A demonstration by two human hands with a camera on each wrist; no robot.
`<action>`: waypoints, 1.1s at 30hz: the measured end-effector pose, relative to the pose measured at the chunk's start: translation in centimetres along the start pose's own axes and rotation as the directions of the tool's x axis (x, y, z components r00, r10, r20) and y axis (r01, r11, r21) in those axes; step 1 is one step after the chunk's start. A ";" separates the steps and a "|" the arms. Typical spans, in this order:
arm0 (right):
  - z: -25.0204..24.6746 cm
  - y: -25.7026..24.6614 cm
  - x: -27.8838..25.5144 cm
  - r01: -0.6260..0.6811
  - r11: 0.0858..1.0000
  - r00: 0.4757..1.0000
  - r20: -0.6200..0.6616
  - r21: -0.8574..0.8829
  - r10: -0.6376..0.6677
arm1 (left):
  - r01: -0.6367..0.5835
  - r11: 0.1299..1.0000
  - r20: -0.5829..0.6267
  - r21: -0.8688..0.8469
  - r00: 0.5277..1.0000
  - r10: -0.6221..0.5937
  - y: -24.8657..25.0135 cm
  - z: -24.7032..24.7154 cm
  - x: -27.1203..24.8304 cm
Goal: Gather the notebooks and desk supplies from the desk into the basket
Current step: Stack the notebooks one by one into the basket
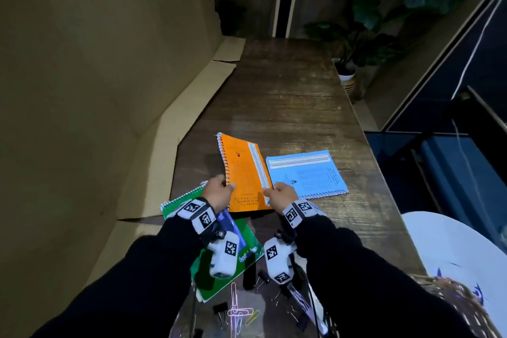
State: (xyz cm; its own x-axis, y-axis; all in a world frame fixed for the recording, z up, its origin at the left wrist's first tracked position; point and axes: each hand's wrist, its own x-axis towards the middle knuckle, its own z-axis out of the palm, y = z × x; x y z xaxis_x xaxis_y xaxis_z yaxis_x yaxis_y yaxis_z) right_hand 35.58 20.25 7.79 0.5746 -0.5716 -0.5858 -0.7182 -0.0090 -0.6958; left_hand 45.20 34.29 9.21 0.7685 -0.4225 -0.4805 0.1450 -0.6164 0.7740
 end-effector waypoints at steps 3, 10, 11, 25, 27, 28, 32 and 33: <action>-1.4 -0.2 -1.5 -0.048 0.967 0.997 0.062 0.251 0.033 | -0.196 0.977 0.057 -0.080 0.978 0.201 1.8 0.1 -3.2; -6.6 1.4 -7.8 0.036 0.863 0.994 0.069 0.505 -0.081 | -0.520 0.845 0.220 -0.128 0.815 0.535 5.6 -1.4 -10.2; -7.8 2.1 -9.2 0.078 0.851 0.993 0.032 0.520 -0.111 | -0.542 0.827 0.251 -0.152 0.788 0.563 6.2 -1.2 -11.7; -17.1 23.2 -35.4 0.190 0.856 0.846 -0.523 0.480 0.105 | -0.795 0.606 0.824 -0.009 0.337 0.455 7.2 16.2 -23.2; -16.1 26.2 -36.1 0.046 0.934 0.787 -0.589 0.356 0.186 | -0.847 0.480 0.814 0.227 0.436 0.385 5.7 20.1 -23.4; -15.5 27.1 -36.2 -0.027 0.961 0.759 -0.619 0.276 0.199 | -0.844 0.409 0.804 0.346 0.491 0.334 4.9 21.8 -23.6; -13.8 28.2 -36.2 -0.291 0.941 0.704 -0.627 0.172 0.332 | -0.822 0.201 0.817 0.534 0.562 0.127 2.0 25.4 -24.9; -13.5 28.2 -36.3 -0.314 0.930 0.698 -0.616 0.194 0.364 | -0.811 0.174 0.811 0.558 0.578 0.093 1.6 25.9 -25.1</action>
State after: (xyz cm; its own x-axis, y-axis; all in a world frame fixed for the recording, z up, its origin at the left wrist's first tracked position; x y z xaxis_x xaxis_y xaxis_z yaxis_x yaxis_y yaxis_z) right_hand -10.82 29.62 15.04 -0.1018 -0.9081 -0.4062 -0.7719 0.3297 -0.5435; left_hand 10.03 26.72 11.87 -0.0476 -0.8404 -0.5399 -0.9462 -0.1353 0.2941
